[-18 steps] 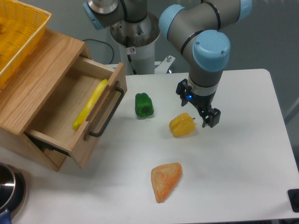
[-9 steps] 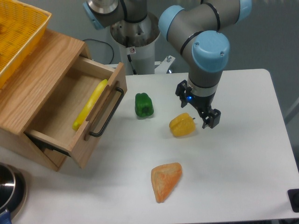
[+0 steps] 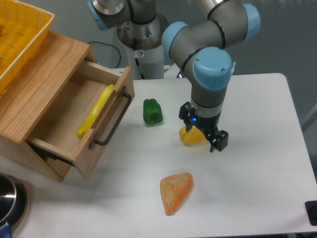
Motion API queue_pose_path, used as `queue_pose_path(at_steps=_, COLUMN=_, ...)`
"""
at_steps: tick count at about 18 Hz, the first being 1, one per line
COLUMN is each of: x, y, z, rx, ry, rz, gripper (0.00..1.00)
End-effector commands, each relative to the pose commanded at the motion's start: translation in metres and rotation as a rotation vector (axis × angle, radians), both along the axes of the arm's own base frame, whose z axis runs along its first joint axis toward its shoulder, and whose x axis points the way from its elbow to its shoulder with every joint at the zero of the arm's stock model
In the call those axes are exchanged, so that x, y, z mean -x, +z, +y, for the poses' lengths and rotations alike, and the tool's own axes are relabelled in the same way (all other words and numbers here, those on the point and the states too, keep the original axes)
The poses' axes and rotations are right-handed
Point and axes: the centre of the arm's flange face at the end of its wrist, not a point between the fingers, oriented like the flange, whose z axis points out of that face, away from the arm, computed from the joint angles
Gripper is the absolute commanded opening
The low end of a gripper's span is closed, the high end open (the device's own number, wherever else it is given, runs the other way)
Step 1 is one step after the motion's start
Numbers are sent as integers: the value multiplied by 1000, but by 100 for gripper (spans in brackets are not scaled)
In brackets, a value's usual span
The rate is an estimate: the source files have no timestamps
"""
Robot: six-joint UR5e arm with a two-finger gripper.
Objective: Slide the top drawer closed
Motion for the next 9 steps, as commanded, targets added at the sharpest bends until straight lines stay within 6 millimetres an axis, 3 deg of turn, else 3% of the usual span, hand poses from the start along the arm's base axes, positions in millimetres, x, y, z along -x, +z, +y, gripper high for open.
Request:
queue_pose_path(at_steps=2, x=1, y=-1, z=-3, rx=-3, ry=4, rz=0, gripper=100)
queue_pose_path(at_steps=6, x=-13, y=28, z=-6, rx=-50, ry=111, rz=13, gripper=100)
queue_pose_path(at_steps=7, x=-16, y=31, z=-7, rx=-53, ry=115, rz=17, gripper=95)
queue_pose_path(at_steps=9, x=-26, y=43, z=-8, rx=-59, ry=115, rz=23, gripper=75)
